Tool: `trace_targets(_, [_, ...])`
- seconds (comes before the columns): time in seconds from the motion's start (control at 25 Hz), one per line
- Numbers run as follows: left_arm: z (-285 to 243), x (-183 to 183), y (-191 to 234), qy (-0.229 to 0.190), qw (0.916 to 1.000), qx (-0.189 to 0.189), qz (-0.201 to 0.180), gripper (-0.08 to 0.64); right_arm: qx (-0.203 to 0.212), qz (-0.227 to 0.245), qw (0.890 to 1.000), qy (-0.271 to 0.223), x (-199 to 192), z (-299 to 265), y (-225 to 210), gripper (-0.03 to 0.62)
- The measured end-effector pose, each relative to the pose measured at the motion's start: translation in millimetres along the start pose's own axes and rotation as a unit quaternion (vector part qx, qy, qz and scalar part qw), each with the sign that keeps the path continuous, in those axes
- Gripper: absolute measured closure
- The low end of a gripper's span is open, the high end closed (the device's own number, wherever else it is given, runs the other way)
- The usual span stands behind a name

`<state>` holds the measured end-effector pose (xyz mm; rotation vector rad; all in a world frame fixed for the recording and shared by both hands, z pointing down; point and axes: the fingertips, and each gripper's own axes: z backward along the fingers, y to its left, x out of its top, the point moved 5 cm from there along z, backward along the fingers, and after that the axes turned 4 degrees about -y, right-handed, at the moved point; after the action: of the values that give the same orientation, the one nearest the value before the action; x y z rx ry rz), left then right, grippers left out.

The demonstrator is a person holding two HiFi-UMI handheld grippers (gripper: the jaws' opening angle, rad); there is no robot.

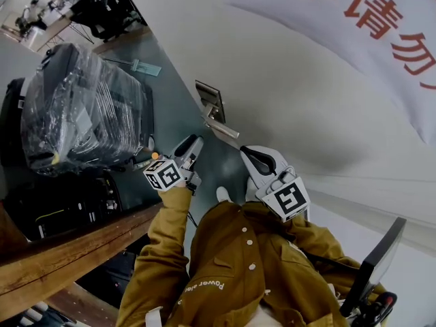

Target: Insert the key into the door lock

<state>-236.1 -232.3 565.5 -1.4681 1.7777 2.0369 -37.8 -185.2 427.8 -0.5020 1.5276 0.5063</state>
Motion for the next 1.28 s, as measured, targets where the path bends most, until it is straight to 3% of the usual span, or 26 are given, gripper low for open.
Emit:
trace_targets(0.08, [7, 11, -26, -0.001, 0.9974, 0.002, -0.072, 0.427, -0.001, -0.001, 1.0, -0.004, 2, -2, -1, 0.586])
trace_targets(0.24, [16, 33, -80, -0.035, 0.9893, -0.013, -0.141, 0.474, -0.003, -0.006, 1.0, -0.002, 4, -5, -3, 0.586])
trace_targets(0.4, [19, 44, -128, -0.045, 0.97, -0.004, -0.239, 0.55, -0.015, -0.023, 0.999, 0.035, 6, -8, -5, 0.586])
trace_targets(0.52, [16, 38, -147, -0.03, 0.9557, 0.003, -0.293, 0.557, -0.01, -0.009, 1.0, 0.007, 7, -12, -5, 0.586])
trace_targets(0.64, [13, 33, -159, -0.026, 0.9486, 0.01, -0.315, 0.558, -0.009, 0.01, 1.0, -0.003, 6, -15, -5, 0.586])
trace_targets(0.8, [10, 29, -166, -0.025, 0.9469, 0.013, -0.32, 0.558, -0.014, 0.029, 0.999, 0.008, 5, -16, -6, 0.586])
trace_targets(1.0, [8, 28, -171, -0.015, 0.9398, 0.023, -0.341, 0.558, -0.017, 0.025, 0.999, 0.01, 5, -18, -6, 0.588])
trace_targets(1.28, [6, 25, -171, -0.008, 0.9415, 0.027, -0.336, 0.558, -0.012, 0.012, 1.0, 0.012, 2, -20, -7, 0.587])
